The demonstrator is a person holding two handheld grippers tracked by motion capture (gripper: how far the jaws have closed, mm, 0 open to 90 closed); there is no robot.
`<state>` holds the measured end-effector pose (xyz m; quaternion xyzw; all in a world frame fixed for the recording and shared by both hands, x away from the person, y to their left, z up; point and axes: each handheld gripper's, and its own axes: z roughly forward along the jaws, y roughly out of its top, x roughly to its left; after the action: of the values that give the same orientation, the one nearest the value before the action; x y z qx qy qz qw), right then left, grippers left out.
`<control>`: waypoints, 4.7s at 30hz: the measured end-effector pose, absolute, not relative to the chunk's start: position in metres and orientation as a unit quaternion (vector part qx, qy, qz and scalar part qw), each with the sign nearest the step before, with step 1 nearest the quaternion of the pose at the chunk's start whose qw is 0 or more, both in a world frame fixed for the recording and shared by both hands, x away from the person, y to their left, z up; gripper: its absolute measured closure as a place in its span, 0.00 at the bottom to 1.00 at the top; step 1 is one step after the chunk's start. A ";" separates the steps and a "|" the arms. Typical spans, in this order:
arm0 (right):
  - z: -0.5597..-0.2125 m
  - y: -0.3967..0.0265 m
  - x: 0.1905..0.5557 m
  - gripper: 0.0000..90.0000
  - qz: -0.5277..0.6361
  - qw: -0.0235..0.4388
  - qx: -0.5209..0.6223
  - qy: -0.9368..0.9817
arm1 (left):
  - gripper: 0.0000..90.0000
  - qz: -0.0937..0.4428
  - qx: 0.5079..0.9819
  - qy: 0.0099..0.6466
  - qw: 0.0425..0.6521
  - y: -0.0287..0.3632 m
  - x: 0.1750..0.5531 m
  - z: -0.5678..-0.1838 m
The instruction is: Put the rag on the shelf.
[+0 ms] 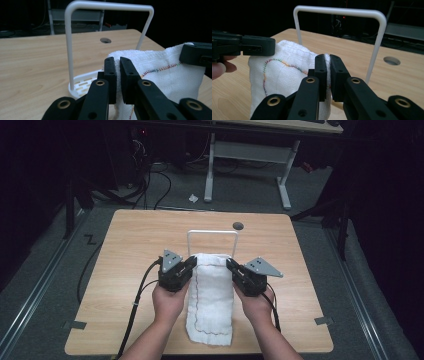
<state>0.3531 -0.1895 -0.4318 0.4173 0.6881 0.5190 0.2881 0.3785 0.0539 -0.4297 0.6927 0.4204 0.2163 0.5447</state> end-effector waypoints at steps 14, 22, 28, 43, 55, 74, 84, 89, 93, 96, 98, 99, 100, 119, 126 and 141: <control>-0.382 -0.189 0.356 0.95 0.547 0.318 0.397 0.665 | 0.94 0.254 0.671 0.391 0.576 0.057 0.377 -0.380; -0.352 -0.189 0.357 0.95 0.565 0.333 0.382 0.652 | 0.94 0.273 0.662 0.372 0.591 0.059 0.374 -0.348; -0.330 -0.191 0.357 0.95 0.577 0.343 0.368 0.643 | 0.94 0.284 0.652 0.361 0.603 0.059 0.374 -0.328; -0.312 -0.194 0.378 0.95 0.582 0.349 0.367 0.636 | 0.94 0.295 0.651 0.353 0.604 0.055 0.403 -0.311; -0.296 -0.191 0.416 0.95 0.590 0.352 0.371 0.625 | 0.94 0.283 0.654 0.369 0.596 0.055 0.445 -0.295; -0.299 -0.205 0.482 0.95 0.576 0.337 0.399 0.629 | 0.94 0.299 0.666 0.351 0.587 0.041 0.496 -0.289; -0.304 -0.201 0.502 0.95 0.562 0.337 0.403 0.639 | 0.93 0.269 0.663 0.381 0.585 0.044 0.529 -0.305; -0.307 -0.197 0.511 0.95 0.549 0.345 0.399 0.648 | 0.93 0.271 0.669 0.384 0.576 0.045 0.536 -0.312; -0.311 -0.194 0.517 0.95 0.539 0.348 0.397 0.656 | 0.93 0.269 0.677 0.386 0.567 0.046 0.541 -0.317; -0.318 -0.192 0.523 0.95 0.523 0.350 0.400 0.666 | 0.93 0.263 0.682 0.390 0.560 0.045 0.545 -0.324; -0.322 -0.192 0.526 0.95 0.518 0.348 0.402 0.670 | 0.93 0.259 0.686 0.394 0.555 0.045 0.548 -0.329; -0.324 -0.192 0.528 0.95 0.513 0.346 0.403 0.674 | 0.93 0.254 0.689 0.396 0.551 0.045 0.550 -0.332; -0.327 -0.192 0.529 0.95 0.510 0.343 0.407 0.676 | 0.93 0.248 0.694 0.399 0.546 0.045 0.552 -0.335; -0.367 -0.195 0.553 0.84 0.471 0.281 0.455 0.702 | 0.80 0.203 0.728 0.423 0.499 0.044 0.568 -0.374; -0.367 -0.198 0.552 0.78 0.462 0.288 0.457 0.703 | 0.69 0.203 0.714 0.425 0.518 0.050 0.563 -0.371; -0.363 -0.206 0.532 0.66 0.464 0.291 0.442 0.710 | 0.66 0.210 0.713 0.408 0.530 0.047 0.543 -0.358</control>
<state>0.5325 -0.2058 -0.3632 0.4423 0.7098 0.4643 0.2915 0.5427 0.0469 -0.3585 0.7128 0.4084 0.2105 0.5298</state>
